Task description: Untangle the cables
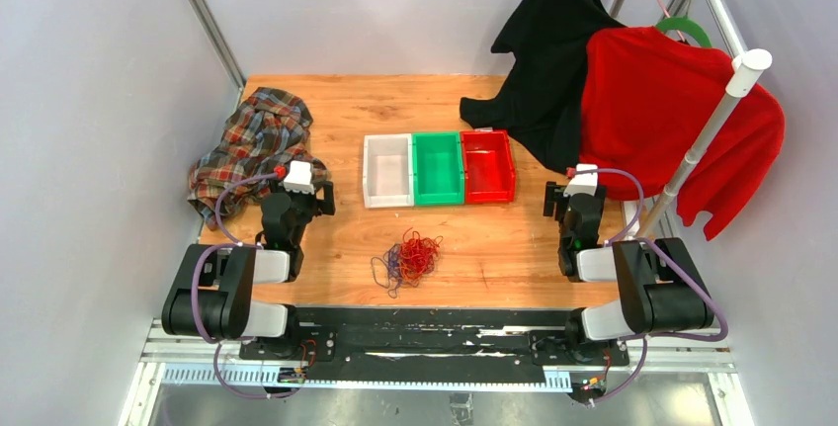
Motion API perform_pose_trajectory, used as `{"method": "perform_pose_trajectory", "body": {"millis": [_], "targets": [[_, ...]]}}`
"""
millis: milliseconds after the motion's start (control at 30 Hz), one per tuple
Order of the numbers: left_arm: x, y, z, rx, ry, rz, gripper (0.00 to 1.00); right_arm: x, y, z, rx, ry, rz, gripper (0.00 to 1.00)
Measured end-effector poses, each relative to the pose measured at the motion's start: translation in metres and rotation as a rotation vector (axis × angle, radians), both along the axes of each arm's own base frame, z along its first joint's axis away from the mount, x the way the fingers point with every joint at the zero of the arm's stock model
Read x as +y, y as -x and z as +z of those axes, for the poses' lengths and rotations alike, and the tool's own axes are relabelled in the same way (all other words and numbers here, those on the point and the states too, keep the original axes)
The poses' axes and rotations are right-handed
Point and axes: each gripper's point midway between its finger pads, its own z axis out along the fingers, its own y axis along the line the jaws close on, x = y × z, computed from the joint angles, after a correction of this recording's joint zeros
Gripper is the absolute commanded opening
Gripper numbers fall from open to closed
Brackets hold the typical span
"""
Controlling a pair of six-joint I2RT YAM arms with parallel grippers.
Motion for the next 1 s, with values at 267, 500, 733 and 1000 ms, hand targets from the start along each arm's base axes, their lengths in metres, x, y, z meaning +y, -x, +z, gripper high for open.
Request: {"method": "perform_pose_trajectory", "body": {"millis": [267, 500, 733, 1000], "targets": [[0.000, 0.000, 0.000, 0.000, 0.000, 0.000, 0.98, 0.000, 0.000, 0.000, 0.000, 0.000, 0.000, 0.78], [0.003, -0.001, 0.000, 0.015, -0.001, 0.019, 0.98, 0.000, 0.000, 0.000, -0.001, 0.000, 0.000, 0.78], [-0.010, -0.030, 0.068, 0.050, -0.048, -0.070, 0.98, 0.001, -0.015, 0.040, 0.044, -0.028, -0.024, 0.78], [-0.066, 0.013, 0.105, 0.200, -0.040, -0.422, 0.98, 0.039, -0.016, 0.114, -0.027, -0.280, 0.079, 0.78]]}}
